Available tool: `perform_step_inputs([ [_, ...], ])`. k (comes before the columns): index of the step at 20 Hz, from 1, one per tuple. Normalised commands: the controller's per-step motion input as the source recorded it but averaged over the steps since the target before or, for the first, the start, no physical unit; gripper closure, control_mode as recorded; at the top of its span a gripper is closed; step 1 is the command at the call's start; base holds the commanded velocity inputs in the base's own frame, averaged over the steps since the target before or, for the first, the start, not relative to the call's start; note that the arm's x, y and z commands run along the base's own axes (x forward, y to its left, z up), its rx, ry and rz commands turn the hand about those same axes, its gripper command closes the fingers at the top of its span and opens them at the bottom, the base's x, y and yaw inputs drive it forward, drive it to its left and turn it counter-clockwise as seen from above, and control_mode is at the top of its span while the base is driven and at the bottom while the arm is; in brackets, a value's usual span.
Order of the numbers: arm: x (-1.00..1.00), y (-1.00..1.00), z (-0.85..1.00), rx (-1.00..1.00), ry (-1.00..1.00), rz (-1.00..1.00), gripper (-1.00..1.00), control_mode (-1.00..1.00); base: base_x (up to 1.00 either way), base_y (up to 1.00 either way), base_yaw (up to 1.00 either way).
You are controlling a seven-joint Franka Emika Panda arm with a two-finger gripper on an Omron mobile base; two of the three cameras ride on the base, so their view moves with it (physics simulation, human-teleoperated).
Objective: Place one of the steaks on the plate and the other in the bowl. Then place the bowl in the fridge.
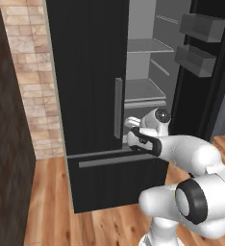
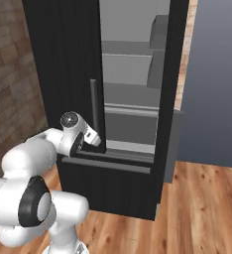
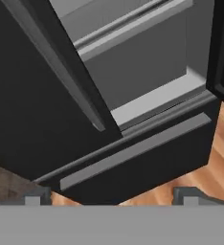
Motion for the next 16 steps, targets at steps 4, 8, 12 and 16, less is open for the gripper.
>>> perform_step_inputs([
  [4,0.31,0.13,0.26,-0.38,-0.06,0.0,-1.0,-1.0,0.0,0.0,0.0],
  [8,0.14,0.02,0.01,-0.09,0.0,-0.03,-1.0,-1.0,0.0,0.0,0.0],
  [12,-0.01,0.0,0.33,0.0,0.0,0.0,-1.0,-1.0,0.0,0.0,0.0],
  [16,-0.02,-0.02,1.0,0.0,0.0,0.05,-1.0,-1.0,0.0,0.0,0.0],
])
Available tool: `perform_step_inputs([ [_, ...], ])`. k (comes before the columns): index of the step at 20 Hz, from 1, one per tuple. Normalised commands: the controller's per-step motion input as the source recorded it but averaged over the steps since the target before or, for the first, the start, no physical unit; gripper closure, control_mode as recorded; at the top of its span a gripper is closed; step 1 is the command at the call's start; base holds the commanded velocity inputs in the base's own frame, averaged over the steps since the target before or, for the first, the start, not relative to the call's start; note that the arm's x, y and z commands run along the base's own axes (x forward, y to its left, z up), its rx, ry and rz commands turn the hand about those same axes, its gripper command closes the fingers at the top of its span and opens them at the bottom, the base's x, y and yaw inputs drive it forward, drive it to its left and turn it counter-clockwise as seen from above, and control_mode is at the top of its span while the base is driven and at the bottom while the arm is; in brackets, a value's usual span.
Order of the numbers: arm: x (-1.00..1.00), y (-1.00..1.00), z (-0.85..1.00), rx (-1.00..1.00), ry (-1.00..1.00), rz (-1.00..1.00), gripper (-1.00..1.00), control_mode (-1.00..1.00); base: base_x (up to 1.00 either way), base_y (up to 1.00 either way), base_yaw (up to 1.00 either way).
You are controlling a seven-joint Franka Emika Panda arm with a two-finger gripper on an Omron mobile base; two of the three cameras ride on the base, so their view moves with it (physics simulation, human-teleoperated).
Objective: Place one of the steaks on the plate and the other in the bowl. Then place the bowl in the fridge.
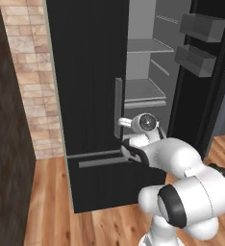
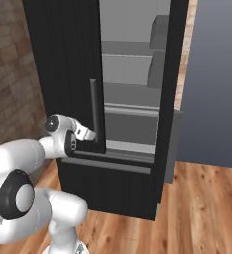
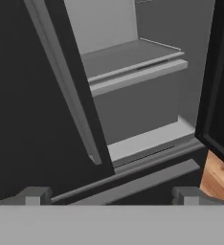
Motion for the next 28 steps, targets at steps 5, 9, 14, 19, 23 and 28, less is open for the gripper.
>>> perform_step_inputs([
  [5,-0.01,-0.03,0.98,0.03,0.11,0.15,-1.0,-1.0,0.0,0.0,0.0],
  [9,0.0,-0.01,-0.07,-0.01,-0.06,0.09,-1.0,-1.0,0.0,0.0,0.0],
  [14,0.32,0.01,0.01,-0.06,-0.07,0.01,-1.0,-1.0,0.0,0.0,0.0],
  [19,0.42,0.06,0.21,-0.12,0.05,-0.02,-1.0,-1.0,0.0,0.0,0.0],
  [23,0.43,0.02,0.0,0.0,-0.02,0.0,-1.0,-1.0,0.0,0.0,0.0],
  [28,0.36,0.06,0.0,0.0,0.0,0.0,-1.0,-1.0,0.0,0.0,0.0],
])
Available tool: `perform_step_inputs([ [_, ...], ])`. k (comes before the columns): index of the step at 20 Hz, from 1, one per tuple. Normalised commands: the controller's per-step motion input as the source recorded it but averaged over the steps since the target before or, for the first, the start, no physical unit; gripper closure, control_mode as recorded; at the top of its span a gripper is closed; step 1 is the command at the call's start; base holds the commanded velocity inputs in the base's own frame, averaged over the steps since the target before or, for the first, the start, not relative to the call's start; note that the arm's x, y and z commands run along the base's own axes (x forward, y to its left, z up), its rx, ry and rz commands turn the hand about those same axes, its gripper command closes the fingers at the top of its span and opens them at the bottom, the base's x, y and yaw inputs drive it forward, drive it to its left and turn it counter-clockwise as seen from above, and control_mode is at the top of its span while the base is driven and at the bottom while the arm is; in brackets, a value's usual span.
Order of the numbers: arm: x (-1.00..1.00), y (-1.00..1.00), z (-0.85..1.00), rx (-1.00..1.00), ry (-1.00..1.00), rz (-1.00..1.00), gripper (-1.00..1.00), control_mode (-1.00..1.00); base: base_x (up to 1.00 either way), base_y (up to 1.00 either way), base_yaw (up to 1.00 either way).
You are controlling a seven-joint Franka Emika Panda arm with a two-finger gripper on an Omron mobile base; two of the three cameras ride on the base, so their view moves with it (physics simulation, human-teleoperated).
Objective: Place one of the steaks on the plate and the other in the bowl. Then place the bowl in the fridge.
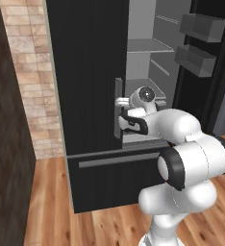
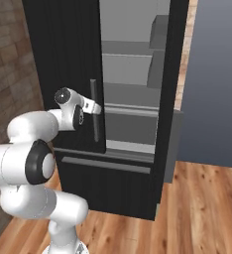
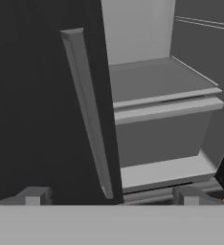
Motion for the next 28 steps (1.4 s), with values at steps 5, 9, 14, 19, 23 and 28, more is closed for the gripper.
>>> perform_step_inputs([
  [5,0.46,0.19,0.0,0.0,0.0,0.0,-1.0,-1.0,0.0,0.0,0.0],
  [9,0.47,0.26,0.0,0.0,-0.02,0.0,-1.0,-1.0,0.0,0.0,0.0],
  [14,0.4,0.01,-0.12,-0.02,-0.01,0.0,-1.0,-1.0,0.0,0.0,0.0],
  [19,0.43,0.0,-0.25,-0.02,-0.01,0.0,-1.0,-1.0,0.0,0.0,0.0],
  [23,0.44,0.0,-0.1,0.0,0.0,0.0,-1.0,-1.0,0.0,0.0,0.0],
  [28,0.44,0.01,0.0,0.0,0.0,0.0,-1.0,-1.0,0.0,0.0,0.0],
])
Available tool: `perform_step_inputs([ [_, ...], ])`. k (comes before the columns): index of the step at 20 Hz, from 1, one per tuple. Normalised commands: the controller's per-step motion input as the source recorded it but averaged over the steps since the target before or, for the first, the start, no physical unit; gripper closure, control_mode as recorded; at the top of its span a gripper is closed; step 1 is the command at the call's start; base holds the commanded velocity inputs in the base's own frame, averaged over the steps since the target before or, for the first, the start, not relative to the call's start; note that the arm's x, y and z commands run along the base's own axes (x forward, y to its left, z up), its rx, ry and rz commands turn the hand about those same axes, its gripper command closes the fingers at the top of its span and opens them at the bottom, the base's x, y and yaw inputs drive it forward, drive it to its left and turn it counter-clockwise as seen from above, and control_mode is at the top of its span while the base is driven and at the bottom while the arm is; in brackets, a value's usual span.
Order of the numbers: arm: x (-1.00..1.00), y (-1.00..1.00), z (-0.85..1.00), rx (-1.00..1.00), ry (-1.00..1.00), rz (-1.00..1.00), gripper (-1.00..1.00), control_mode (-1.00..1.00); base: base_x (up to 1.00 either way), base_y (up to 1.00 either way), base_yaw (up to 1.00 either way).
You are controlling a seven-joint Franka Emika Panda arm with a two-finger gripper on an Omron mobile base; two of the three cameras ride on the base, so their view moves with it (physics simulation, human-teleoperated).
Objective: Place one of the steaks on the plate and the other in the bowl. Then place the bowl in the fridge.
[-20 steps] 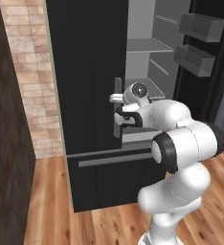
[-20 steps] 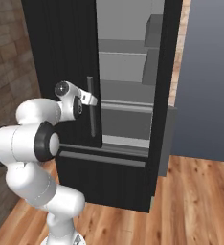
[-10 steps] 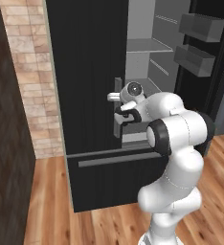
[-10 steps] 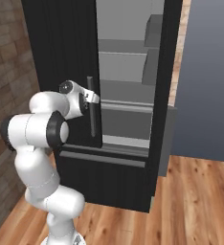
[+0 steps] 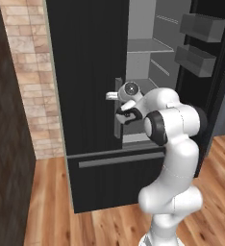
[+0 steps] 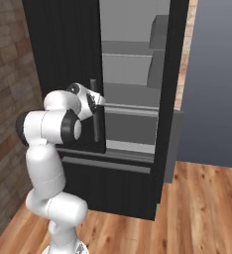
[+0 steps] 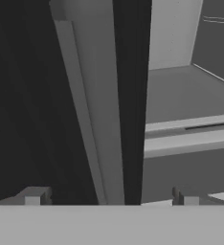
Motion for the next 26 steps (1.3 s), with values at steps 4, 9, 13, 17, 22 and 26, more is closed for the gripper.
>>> perform_step_inputs([
  [4,0.26,-0.02,-0.03,0.0,0.0,0.0,-1.0,-1.0,0.0,0.0,0.0],
  [9,0.25,-0.07,-0.11,-0.01,0.0,0.0,-1.0,-1.0,0.0,0.0,0.0],
  [13,0.33,-0.15,-0.04,-0.04,0.0,0.01,-1.0,-1.0,0.0,0.0,0.0],
  [17,0.46,0.0,0.0,0.0,0.0,0.07,-1.0,-1.0,0.0,0.0,0.0],
  [22,0.44,0.0,0.0,0.0,0.0,0.07,1.0,-1.0,0.0,0.0,0.0],
  [26,0.34,0.0,0.0,0.0,0.0,0.04,1.0,-1.0,0.0,0.0,0.0],
])
